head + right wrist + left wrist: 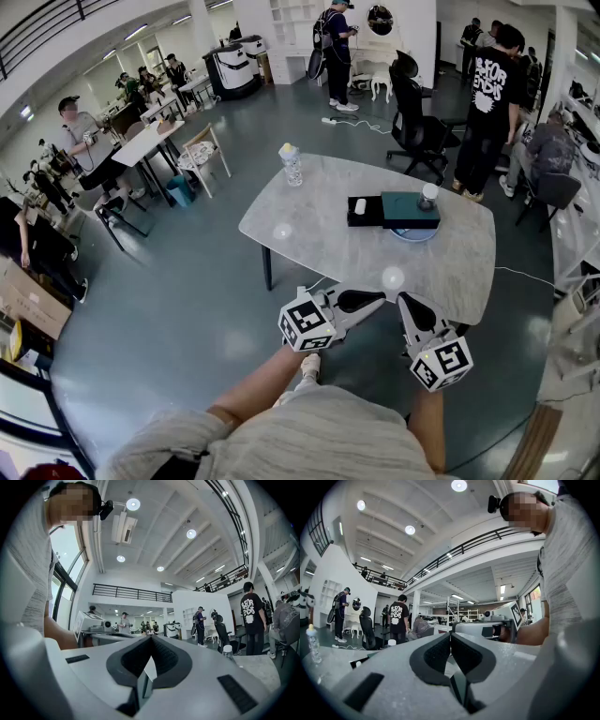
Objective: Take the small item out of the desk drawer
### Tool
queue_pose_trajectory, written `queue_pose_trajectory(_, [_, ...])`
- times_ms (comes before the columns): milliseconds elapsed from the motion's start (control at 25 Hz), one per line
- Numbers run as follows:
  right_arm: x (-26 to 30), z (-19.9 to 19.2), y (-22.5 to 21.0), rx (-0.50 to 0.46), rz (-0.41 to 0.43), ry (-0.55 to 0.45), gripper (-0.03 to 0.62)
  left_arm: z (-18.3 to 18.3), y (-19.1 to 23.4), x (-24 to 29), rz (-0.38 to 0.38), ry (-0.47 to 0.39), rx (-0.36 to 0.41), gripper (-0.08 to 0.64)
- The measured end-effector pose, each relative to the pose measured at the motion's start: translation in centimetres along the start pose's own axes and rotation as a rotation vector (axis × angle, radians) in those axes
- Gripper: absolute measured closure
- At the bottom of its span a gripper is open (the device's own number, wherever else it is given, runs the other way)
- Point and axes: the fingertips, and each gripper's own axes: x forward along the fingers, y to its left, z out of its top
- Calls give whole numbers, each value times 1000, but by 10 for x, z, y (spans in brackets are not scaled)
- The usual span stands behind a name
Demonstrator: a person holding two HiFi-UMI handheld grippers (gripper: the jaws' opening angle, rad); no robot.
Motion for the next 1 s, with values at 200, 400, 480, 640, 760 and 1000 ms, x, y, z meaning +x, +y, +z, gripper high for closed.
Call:
queue_pose_trajectory(200, [-5,-6,-4,6,-1,4,584,-6,-4,6,-3,7,-3,545])
queue_pose_trajectory(400, [-6,-2,-6,10,9,7,584,-3,-6,10,-2,12,-7,545])
queue_pose_trajectory(480, [-6,-3,-7,31,13,-1,584,-5,-5,11,1,14,-9,545])
queue_pose_trajectory(640, [-10,-11,-6,39,27,1,583,-12,-7,13,2,19,-19,545])
queue_pose_trajectory(760, [-15,-15,-3,31,37,19,583,-16,-12,17,3,27,-31,545])
queue_pose_trajectory(1000, [-18,-21,-14,42,27,34,583,-23,-8,21,15,36,-48,544])
